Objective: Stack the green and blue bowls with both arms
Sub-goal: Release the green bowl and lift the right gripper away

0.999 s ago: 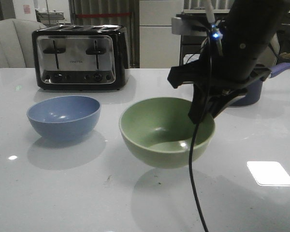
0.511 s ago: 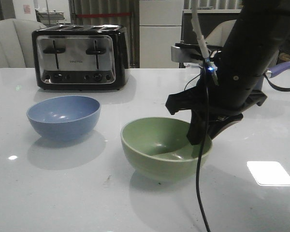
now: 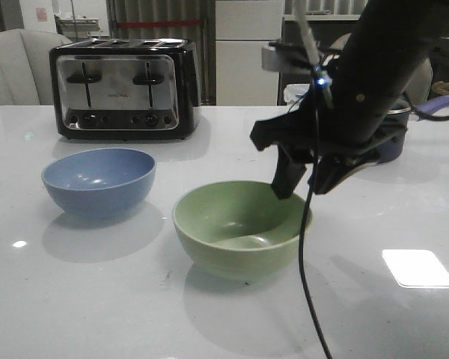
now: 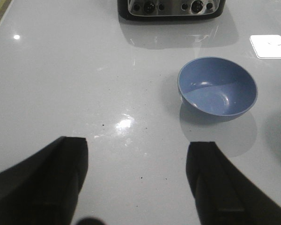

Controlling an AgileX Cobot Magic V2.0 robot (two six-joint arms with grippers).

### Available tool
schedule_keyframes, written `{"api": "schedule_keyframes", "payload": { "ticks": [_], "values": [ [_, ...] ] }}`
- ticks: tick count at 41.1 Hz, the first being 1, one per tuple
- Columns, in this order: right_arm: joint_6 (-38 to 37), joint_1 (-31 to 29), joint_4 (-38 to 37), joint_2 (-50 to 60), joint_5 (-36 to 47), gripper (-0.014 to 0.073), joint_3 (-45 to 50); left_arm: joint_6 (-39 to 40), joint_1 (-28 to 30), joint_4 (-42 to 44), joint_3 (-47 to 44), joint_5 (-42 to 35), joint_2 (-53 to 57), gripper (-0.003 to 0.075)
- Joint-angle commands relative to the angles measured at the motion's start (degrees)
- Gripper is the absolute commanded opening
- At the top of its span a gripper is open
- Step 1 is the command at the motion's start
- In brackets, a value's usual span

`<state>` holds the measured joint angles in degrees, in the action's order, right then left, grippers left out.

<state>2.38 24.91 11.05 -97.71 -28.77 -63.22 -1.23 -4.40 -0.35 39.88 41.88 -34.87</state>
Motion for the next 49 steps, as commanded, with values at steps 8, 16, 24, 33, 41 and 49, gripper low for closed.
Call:
{"api": "schedule_keyframes", "payload": {
  "ticks": [8,16,24,33,41,49],
  "values": [
    [9.19,2.78,-1.12,21.06,2.42,0.0425,8.63,0.04,-0.38,-0.32,1.73,-4.03,-0.43,0.0507],
    [9.66,2.96,-1.12,35.68,0.65,0.0425,16.82,0.04,-0.61,-0.40,1.73,-4.03,-0.43,0.0507],
    [11.33,2.96,-1.67,48.63,-4.56,0.0425,22.27,0.04,-0.64,-0.67,1.73,-4.03,-0.55,0.0507],
    [11.33,2.96,-2.95,57.53,-7.43,0.0425,24.95,-0.01,-3.18,-0.98,1.73,-4.16,-4.05,0.0507],
    [11.28,2.90,-2.95,59.00,-7.57,0.0425,24.95,-0.11,-8.47,-0.86,4.35,-5.39,-13.39,0.0507],
    [11.28,2.90,-2.95,59.00,-7.95,0.0425,24.95,-0.11,-10.29,-1.75,9.89,-6.69,-27.11,0.0507]
  ]
}}
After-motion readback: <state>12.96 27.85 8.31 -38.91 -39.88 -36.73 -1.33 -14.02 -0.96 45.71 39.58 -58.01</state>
